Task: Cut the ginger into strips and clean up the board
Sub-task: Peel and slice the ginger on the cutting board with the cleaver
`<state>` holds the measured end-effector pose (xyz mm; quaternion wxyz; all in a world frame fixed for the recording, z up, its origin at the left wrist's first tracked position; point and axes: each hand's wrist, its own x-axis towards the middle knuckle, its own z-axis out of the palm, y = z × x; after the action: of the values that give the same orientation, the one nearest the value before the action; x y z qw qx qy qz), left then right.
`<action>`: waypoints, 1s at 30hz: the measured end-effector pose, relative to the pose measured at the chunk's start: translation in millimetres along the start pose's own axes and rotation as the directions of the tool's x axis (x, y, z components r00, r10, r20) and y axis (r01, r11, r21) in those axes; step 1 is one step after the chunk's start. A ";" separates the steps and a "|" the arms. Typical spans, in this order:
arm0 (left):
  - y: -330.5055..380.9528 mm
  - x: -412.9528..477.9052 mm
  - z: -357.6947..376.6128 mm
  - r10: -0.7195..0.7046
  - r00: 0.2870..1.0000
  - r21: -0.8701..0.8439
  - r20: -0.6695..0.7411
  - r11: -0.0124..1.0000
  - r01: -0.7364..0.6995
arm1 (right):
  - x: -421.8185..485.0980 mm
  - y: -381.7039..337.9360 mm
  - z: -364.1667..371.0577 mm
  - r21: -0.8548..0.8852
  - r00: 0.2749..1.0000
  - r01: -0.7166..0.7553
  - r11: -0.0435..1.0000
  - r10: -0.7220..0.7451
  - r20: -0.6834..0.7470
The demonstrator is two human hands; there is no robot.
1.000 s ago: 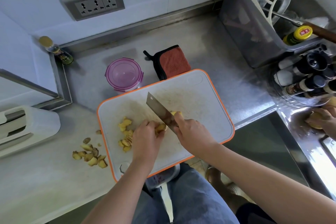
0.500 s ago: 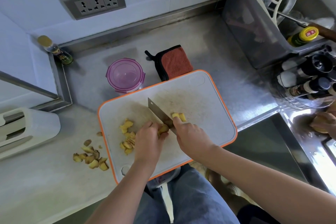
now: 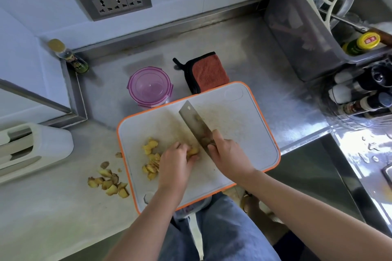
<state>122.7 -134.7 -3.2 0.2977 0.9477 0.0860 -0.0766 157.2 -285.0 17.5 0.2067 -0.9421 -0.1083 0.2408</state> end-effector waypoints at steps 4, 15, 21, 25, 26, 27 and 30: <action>1.2 -0.1 -0.4 -0.008 1.000 0.009 -0.012 1.000 0.008 | -9.0 -3.8 -12.4 -0.058 0.998 0.056 0.997 -0.055 0.022; 2.9 -0.7 -3.1 -0.019 1.000 0.002 -0.005 1.000 0.019 | -21.1 -4.6 -28.3 -0.086 0.998 0.026 0.996 -0.021 0.056; 3.2 -0.1 -3.0 -0.023 1.000 0.026 -0.004 0.999 0.023 | -17.2 -11.3 -27.8 -0.175 0.991 0.089 0.981 -0.069 0.119; 2.8 -0.6 -4.0 -0.012 1.000 0.034 -0.016 0.999 0.012 | -18.4 -11.8 -25.7 -0.201 0.989 0.087 0.976 -0.061 0.135; 2.6 -0.7 -4.1 -0.010 1.000 0.037 -0.016 0.999 0.011 | -19.6 -11.5 -25.3 -0.209 0.988 0.085 0.974 -0.056 0.141; 2.2 -0.4 -4.0 -0.009 1.000 0.040 -0.015 0.999 0.010 | -20.7 -11.5 -24.6 -0.218 0.988 0.081 0.973 -0.049 0.149; 1.2 0.4 -3.2 -0.001 1.000 0.048 -0.017 0.999 0.002 | -21.7 -12.6 -21.2 -0.250 0.986 0.077 0.965 -0.036 0.166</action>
<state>123.6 -133.8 0.0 0.2740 0.9551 0.0874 -0.0711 147.9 -287.5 48.9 0.0811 -0.9351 -0.1817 0.2934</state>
